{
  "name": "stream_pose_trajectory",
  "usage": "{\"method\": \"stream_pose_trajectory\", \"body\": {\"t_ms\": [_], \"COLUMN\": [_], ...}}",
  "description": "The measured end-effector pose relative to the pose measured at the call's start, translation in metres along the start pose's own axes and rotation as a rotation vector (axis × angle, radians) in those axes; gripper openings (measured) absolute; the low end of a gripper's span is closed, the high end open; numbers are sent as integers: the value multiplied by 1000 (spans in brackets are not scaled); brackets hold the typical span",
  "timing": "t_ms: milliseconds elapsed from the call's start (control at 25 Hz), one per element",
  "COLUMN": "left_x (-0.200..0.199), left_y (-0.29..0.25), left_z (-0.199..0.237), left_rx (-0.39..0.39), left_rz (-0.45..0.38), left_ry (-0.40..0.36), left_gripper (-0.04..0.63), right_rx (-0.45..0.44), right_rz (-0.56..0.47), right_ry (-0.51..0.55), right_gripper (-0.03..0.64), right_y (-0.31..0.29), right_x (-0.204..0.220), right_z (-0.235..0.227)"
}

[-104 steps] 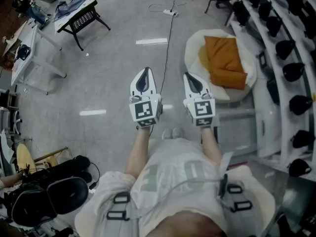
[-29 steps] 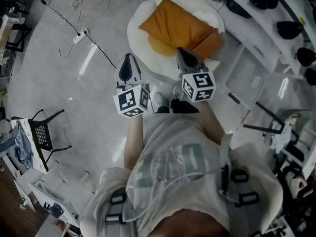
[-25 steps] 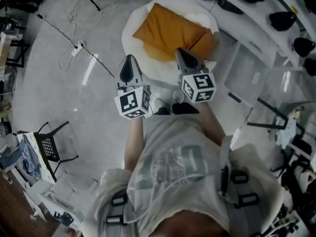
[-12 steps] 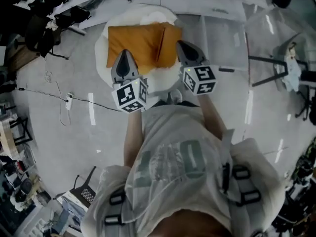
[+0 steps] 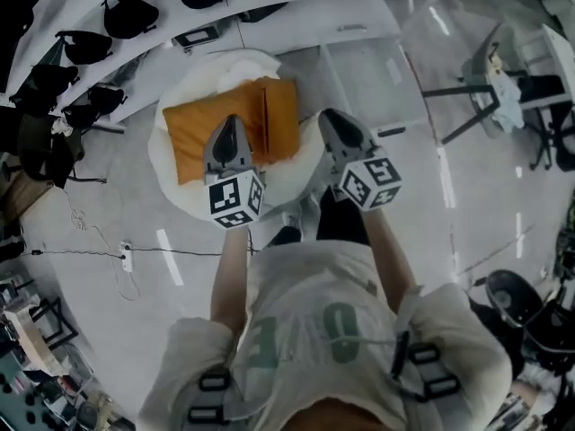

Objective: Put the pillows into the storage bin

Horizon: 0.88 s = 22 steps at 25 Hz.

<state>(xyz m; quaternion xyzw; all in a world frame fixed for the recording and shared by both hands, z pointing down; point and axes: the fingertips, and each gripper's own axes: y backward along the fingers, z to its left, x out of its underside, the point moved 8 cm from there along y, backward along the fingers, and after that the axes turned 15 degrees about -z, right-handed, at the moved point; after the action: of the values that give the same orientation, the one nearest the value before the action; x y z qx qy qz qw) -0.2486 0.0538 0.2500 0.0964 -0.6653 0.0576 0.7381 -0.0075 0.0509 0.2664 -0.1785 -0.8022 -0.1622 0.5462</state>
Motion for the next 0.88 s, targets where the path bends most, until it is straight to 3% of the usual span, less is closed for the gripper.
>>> {"method": "stream_pose_trajectory", "body": {"t_ms": [80, 120, 200, 360, 600, 720, 880], "left_x": [22, 37, 80, 188, 364, 421, 490], "left_y": [-25, -35, -52, -81, -102, -91, -97], "left_z": [5, 6, 3, 6, 17, 26, 39], "left_rx": [43, 63, 89, 61, 27, -25, -55], "left_rz": [37, 60, 113, 215, 354, 424, 528], "left_ry": [33, 50, 82, 134, 140, 136, 187], "left_gripper": [21, 63, 149, 195, 221, 221, 232], "right_rx": [-11, -16, -19, 16, 58, 65, 81], "right_rz": [-4, 4, 30, 75, 209, 300, 411], "right_ry": [-120, -194, -310, -407, -446, -536, -611], "right_gripper": [47, 150, 234, 241, 239, 240, 240], "right_y": [-18, -26, -39, -65, -103, -115, -141], "right_x": [11, 21, 51, 140, 308, 379, 450], "right_z": [-18, -29, -58, -128, -227, -246, -270]}}
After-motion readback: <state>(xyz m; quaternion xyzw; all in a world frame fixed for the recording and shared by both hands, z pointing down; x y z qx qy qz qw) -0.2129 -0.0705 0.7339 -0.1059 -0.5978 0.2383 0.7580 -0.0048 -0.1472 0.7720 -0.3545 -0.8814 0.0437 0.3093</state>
